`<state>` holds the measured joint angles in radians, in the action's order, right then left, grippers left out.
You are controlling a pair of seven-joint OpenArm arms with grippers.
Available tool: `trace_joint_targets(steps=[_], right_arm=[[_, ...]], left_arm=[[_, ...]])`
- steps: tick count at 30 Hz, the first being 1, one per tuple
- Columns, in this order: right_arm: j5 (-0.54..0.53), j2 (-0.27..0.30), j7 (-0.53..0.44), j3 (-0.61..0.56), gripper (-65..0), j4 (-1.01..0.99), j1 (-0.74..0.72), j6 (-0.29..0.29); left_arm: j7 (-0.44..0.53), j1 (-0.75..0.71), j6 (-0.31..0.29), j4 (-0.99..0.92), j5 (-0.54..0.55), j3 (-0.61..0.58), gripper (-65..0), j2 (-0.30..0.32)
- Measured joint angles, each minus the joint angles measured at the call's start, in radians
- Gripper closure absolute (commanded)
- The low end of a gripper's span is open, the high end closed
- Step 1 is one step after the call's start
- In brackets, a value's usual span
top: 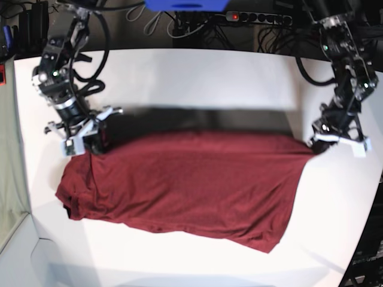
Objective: Layout the t-shirt on the table in an organized manner, then fold the t-shirt properly
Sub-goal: 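Drag the shirt edge with both grippers to smooth it flat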
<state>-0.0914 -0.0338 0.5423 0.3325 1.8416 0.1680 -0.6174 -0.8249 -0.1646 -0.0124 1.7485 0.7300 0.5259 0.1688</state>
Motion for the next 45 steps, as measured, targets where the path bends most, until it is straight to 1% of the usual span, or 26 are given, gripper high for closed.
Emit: trace_joint_targets(steps=[3,6,14,18,22,25,34,40,41,43,45], right_arm=[[0.005,-0.008,-0.003,0.001,0.0,0.000,0.048,-0.035],[0.005,-0.011,0.003,0.001,0.0,0.000,0.084,-0.074],[0.008,-0.009,-0.003,0.001,0.0,0.000,0.160,-0.074],[0.006,-0.004,-0.003,0.001,0.0,0.000,0.182,-0.074],[0.005,0.029,-0.003,0.001,0.0,0.000,0.202,-0.074],[0.005,0.051,-0.003,0.001,0.0,0.000,0.222,-0.075],[0.005,0.047,-0.001,0.000,0.0,0.000,0.255,-0.074],[0.005,0.048,0.004,0.000,0.0,0.000,0.257,-0.074],[0.004,0.049,0.004,0.000,-0.4,0.000,0.262,-0.074],[0.005,0.050,-0.002,0.000,-4.8,0.000,0.274,-0.074],[0.006,0.050,0.002,0.000,-11.4,0.000,0.280,-0.074]], left_arm=[[0.018,-0.056,0.001,0.001,0.000,0.001,-0.2,0.002],[0.013,-0.124,0.001,0.008,0.001,0.001,-0.2,0.003],[0.017,-0.237,0.001,0.011,-0.001,0.001,-0.2,0.011],[0.014,-0.248,0.001,0.005,0.002,0.012,-0.2,0.010],[0.017,-0.270,-0.002,0.013,0.004,0.085,-0.2,0.010],[0.013,-0.290,-0.002,0.013,0.005,0.104,-0.2,0.010],[0.014,-0.303,-0.002,0.005,0.001,0.104,-0.5,0.003],[0.014,-0.310,-0.003,0.006,0.002,0.104,-0.6,0.009],[0.014,-0.315,-0.003,0.005,0.001,0.104,-0.8,0.009],[0.014,-0.325,-0.003,0.005,0.001,0.104,-4.0,0.008],[0.014,-0.330,-0.003,0.005,0.000,0.104,-11.4,0.008]])
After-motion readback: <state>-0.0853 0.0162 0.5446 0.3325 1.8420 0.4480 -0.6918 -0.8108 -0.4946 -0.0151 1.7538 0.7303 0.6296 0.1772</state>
